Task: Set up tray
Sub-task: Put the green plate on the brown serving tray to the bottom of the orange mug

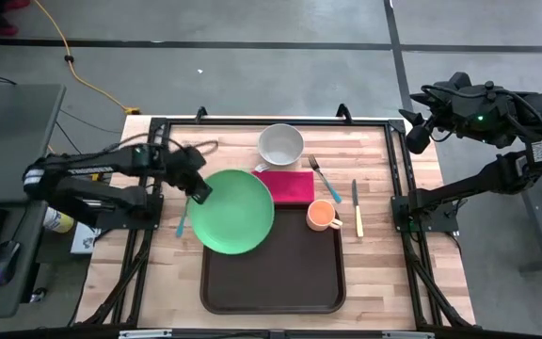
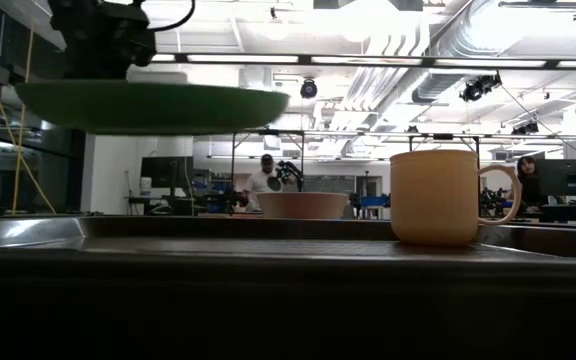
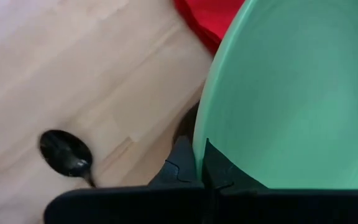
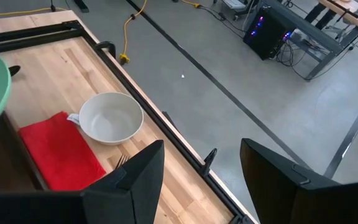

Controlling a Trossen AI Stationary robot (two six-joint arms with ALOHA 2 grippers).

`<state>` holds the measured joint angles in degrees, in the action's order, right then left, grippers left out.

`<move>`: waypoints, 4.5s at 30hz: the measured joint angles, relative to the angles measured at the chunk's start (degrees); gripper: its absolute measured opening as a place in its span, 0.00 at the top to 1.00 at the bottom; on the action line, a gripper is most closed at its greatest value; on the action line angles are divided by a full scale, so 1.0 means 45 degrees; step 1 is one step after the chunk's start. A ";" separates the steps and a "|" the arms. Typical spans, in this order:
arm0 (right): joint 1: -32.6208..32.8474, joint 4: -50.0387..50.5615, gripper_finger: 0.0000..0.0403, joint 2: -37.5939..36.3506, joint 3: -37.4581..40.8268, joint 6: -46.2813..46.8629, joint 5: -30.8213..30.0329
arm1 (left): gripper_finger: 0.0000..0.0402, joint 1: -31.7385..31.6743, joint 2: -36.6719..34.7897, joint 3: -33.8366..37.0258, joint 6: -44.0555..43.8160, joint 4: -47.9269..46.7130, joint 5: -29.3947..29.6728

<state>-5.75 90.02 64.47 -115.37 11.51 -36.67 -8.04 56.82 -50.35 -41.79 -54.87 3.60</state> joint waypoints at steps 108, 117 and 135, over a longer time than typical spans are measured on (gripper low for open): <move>0.0004 0.0000 0.53 -0.0001 0.0000 -0.1145 0.1615 | 0.96 0.3870 1.1657 -0.6572 0.0255 0.1372 -0.1393; 0.0004 0.0000 0.53 -0.0001 0.0000 -0.1175 0.1619 | 0.96 0.4415 1.1657 -0.6572 0.3159 0.1199 -0.2980; 0.0004 0.0000 0.53 -0.0001 0.0000 -0.1147 0.1910 | 0.97 0.4956 1.1657 -0.6572 0.9697 0.1355 -0.1632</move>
<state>-5.74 90.02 64.47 -115.37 6.35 -28.08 14.27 109.27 -79.92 1.85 -48.77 -3.74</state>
